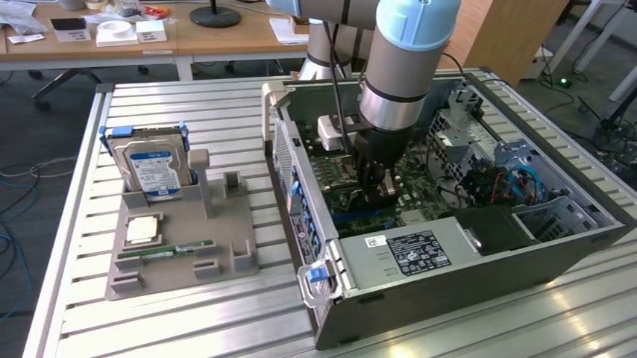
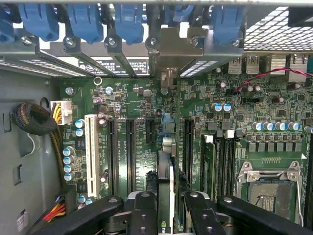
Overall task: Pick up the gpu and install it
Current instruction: 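Insert the gpu into the slot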
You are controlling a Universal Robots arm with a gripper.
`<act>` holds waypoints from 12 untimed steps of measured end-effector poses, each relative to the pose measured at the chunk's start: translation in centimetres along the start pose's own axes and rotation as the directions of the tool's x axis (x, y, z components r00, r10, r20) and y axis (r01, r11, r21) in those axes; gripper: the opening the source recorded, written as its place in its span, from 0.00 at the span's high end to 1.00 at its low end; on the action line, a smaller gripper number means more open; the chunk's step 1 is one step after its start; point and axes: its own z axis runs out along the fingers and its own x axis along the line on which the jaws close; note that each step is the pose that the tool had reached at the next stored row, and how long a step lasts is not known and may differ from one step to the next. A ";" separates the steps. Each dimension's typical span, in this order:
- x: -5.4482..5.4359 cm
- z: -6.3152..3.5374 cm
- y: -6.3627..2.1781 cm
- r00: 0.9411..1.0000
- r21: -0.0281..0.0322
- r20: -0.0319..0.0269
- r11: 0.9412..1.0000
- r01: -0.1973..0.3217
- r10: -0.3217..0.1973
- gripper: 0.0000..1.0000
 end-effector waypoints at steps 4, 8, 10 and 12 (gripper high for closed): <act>0.0 0.09 0.00 1.000 0.000 0.000 1.000 0.000 0.000 0.74; 0.0 0.09 0.01 1.000 0.000 0.000 1.000 0.000 0.000 0.74; 0.0 0.12 0.01 1.000 0.000 0.000 1.000 0.000 0.000 0.74; 0.0 0.19 0.01 1.000 0.000 0.000 1.000 0.000 0.000 0.74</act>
